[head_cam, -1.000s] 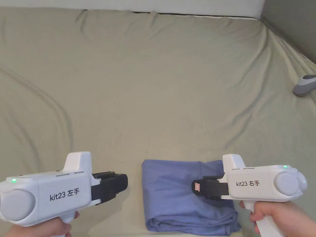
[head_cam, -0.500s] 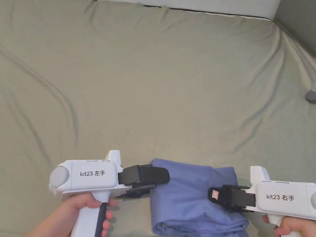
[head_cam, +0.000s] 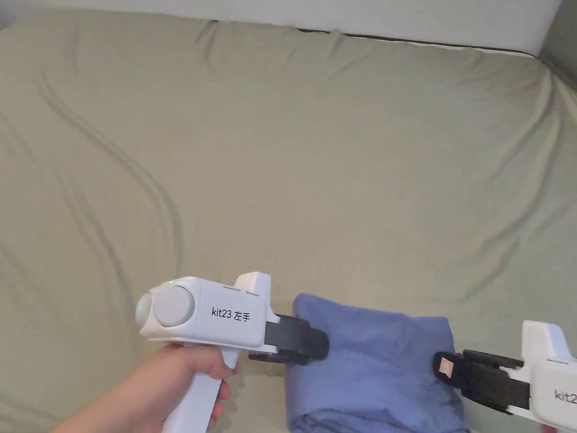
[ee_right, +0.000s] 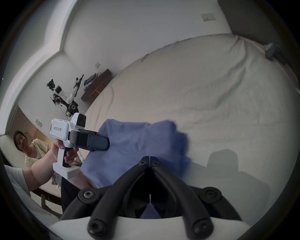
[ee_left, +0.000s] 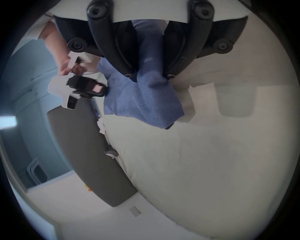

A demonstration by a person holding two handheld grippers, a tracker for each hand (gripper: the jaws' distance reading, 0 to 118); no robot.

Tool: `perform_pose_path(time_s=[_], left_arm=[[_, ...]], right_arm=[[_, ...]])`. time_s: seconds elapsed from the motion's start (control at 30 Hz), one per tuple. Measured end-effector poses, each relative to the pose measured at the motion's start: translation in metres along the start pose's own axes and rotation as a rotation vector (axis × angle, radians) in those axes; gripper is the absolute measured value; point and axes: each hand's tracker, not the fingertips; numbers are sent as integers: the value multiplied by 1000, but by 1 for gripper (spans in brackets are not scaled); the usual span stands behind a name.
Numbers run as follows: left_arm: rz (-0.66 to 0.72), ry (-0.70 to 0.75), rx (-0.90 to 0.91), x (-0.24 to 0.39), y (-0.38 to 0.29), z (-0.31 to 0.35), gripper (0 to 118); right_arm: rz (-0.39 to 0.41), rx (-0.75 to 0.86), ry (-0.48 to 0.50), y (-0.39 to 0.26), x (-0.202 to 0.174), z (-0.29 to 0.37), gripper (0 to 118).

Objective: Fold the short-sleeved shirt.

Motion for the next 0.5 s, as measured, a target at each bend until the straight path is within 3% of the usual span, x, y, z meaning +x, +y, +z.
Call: perform_pose_path(time_s=[0.1,0.23,0.3,0.5], left_arm=[[-112,166,21,-14,13,51,20],[-46,326,-67,-67,29,118,20],[-132,479,-105,-85,34,152,20],[-203,829,-174,-147,52,225,20]], right_arm=[[26,33,0,8,-28,18,0],[80,51,0,12,-56,31,0],[98,52,3,11,-68,34,0],[142,38,-5,8,-92,35,0]])
